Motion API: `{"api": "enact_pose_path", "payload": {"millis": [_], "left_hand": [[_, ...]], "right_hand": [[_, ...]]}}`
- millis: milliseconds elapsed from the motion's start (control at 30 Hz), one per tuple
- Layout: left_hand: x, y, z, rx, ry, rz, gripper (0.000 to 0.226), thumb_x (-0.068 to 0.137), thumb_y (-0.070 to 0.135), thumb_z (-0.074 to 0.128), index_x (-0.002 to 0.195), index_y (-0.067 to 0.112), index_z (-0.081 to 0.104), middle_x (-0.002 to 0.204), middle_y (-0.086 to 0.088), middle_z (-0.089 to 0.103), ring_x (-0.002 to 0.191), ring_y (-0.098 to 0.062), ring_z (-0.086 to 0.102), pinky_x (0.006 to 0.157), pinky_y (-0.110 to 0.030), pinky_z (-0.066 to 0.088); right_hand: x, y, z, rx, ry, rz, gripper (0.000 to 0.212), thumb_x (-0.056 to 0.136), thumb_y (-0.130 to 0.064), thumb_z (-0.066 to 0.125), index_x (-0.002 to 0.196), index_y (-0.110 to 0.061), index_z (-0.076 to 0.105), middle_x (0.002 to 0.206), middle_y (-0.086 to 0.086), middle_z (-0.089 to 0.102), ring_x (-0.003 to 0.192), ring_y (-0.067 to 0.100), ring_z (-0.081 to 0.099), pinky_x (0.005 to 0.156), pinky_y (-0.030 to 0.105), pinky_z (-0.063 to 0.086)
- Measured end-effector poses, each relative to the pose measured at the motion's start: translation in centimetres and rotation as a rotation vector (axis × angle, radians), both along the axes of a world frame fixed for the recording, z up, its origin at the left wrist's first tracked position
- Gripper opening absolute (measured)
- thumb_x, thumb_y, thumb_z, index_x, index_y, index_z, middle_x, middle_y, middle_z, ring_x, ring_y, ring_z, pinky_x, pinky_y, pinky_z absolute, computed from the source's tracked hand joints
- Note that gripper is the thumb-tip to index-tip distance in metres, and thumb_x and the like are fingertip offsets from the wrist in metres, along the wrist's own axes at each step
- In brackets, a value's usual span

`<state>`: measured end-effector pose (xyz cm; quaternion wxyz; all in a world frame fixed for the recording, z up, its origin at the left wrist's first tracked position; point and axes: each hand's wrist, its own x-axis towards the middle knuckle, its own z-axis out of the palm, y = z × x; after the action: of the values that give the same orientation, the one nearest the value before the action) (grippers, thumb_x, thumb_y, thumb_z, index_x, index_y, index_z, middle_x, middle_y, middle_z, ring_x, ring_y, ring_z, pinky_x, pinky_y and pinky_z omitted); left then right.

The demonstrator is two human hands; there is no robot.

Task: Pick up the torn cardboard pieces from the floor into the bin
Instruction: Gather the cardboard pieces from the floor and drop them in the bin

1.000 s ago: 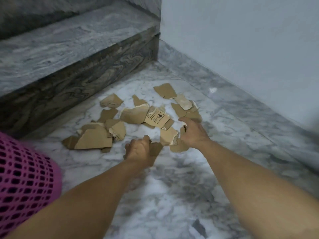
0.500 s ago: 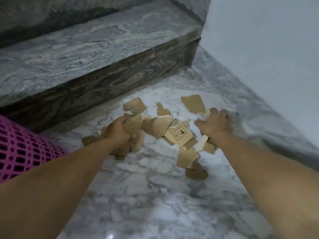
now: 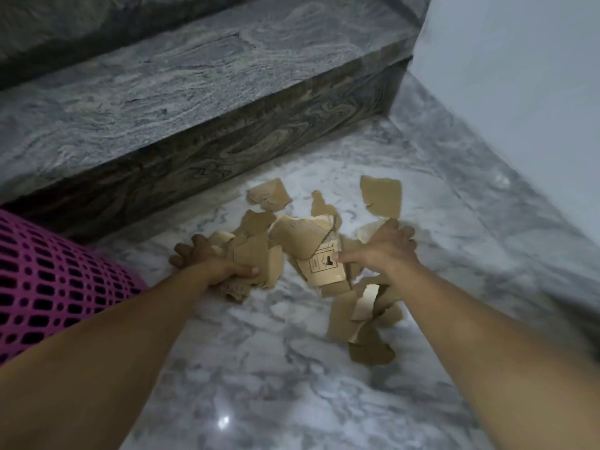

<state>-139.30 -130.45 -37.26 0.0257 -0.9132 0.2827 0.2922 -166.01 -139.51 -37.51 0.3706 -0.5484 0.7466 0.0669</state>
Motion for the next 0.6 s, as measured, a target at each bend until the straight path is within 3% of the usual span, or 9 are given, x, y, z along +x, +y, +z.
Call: {"api": "enact_pose_path", "payload": {"millis": [100,233,300,367,433,500,600], "left_hand": [[-0.4,-0.2,-0.4,-0.056,0.051,0.015,0.128,0.041,0.05,0.094,0.143,0.012,0.026,0.145,-0.018,0.027,0.133,-0.038,0.032,0.105,-0.045,0.04],[-1.0,0.0,-0.2,-0.165,0.194,0.065,0.104,0.043,0.035,0.096,0.132,0.007,0.048,0.134,-0.011,0.054,0.119,-0.03,0.054,0.092,-0.035,0.051],[-1.7,0.1,0.0,-0.183,0.238,0.092,0.1,0.046,0.029,0.097,0.132,0.007,0.052,0.132,-0.01,0.058,0.115,-0.029,0.057,0.09,-0.032,0.051],[-2.7,0.3,-0.1,-0.211,0.276,0.116,0.098,0.046,0.026,0.097,0.132,0.009,0.054,0.13,-0.009,0.06,0.112,-0.028,0.059,0.092,-0.034,0.053],[-3.7,0.3,0.1,-0.241,0.286,0.117,0.091,0.046,0.024,0.096,0.128,0.012,0.059,0.125,-0.008,0.063,0.109,-0.027,0.061,0.092,-0.035,0.053],[-3.9,0.3,0.1,-0.251,0.292,0.094,0.082,0.049,0.023,0.095,0.124,0.013,0.062,0.123,-0.006,0.065,0.107,-0.028,0.062,0.092,-0.035,0.053],[-3.7,1.4,0.2,-0.272,0.337,0.119,0.072,0.052,0.018,0.094,0.118,0.015,0.066,0.117,-0.005,0.068,0.101,-0.026,0.064,0.092,-0.037,0.055]], "right_hand": [[2.0,0.6,-0.5,-0.003,-0.065,0.026,0.125,0.046,-0.056,0.093,0.141,-0.015,0.024,0.145,0.016,0.033,0.133,0.035,0.038,0.103,0.048,0.044],[3.0,0.6,0.1,0.005,-0.041,0.129,0.105,0.052,-0.058,0.09,0.135,-0.012,0.044,0.143,0.015,0.039,0.134,0.034,0.036,0.104,0.044,0.042],[3.4,0.8,0.2,0.016,-0.056,0.185,0.097,0.051,-0.057,0.089,0.129,-0.014,0.051,0.143,0.012,0.04,0.134,0.033,0.036,0.104,0.044,0.043],[3.9,1.4,0.2,0.016,-0.146,0.209,0.082,0.049,-0.051,0.089,0.115,-0.015,0.058,0.129,0.006,0.054,0.122,0.029,0.051,0.094,0.04,0.051],[4.4,2.1,0.2,-0.014,-0.222,0.205,0.067,0.055,-0.042,0.089,0.103,-0.014,0.053,0.105,0.001,0.062,0.099,0.023,0.061,0.076,0.031,0.052],[4.6,2.4,0.0,-0.034,-0.238,0.198,0.062,0.062,-0.037,0.087,0.108,-0.013,0.053,0.104,0.002,0.062,0.096,0.025,0.061,0.071,0.029,0.047],[4.8,2.8,0.0,-0.032,-0.281,0.178,0.064,0.061,-0.036,0.088,0.114,-0.014,0.058,0.108,0.002,0.064,0.103,0.025,0.062,0.08,0.031,0.051]]}}
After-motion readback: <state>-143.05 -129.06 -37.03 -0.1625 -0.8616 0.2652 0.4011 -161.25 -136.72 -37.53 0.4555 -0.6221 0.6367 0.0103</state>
